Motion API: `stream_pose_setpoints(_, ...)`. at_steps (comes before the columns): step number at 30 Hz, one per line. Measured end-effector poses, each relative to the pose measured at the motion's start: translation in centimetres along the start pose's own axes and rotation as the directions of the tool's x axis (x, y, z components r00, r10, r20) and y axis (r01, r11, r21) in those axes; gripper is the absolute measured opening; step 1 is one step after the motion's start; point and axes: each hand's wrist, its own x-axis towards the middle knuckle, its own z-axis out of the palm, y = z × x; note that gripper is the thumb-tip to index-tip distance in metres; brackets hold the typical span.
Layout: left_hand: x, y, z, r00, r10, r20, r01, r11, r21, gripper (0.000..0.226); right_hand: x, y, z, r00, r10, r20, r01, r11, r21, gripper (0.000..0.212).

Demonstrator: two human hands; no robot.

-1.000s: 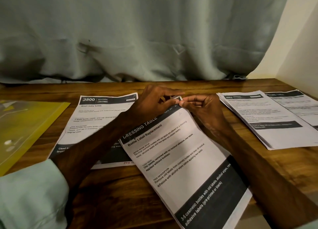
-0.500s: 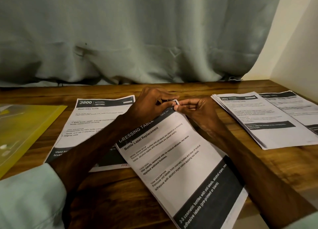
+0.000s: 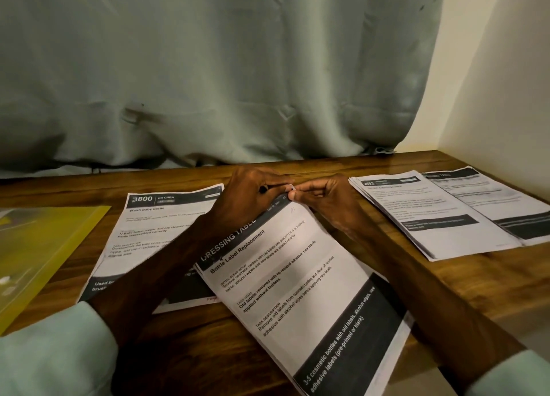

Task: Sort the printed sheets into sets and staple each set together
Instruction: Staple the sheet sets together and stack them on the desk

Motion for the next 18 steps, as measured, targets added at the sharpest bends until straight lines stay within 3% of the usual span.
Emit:
stream_pose_setpoints(5,0.3,1.2,-0.2,0.984,-0.179,-0.012,0.177,0.981,-0.076,0.036,-0.4,-0.9,-0.3,1.000,-0.009,-0.009,0.009,1.000,0.008,0.023)
stream_pose_setpoints(10,0.7,1.6,-0.8,0.981,-0.194,0.003,0.194,0.977,-0.085,0.016,-0.6,-2.0,-0.3,1.000,0.004,0.025,-0.003,0.999,-0.033,0.022)
stream_pose_setpoints(15,0.9,2.0,-1.1,0.975,-0.223,-0.012,0.222,0.972,-0.079,0.019,-2.0,-3.5,-1.3,0.938,0.196,0.286,-0.166,0.978,-0.127,0.025)
stream_pose_setpoints(18,1.0,2.2,-1.1,0.960,-0.280,0.007,0.279,0.954,-0.110,0.019,-2.7,-3.4,-1.7,0.941,0.181,0.285,-0.138,0.977,-0.163,0.025)
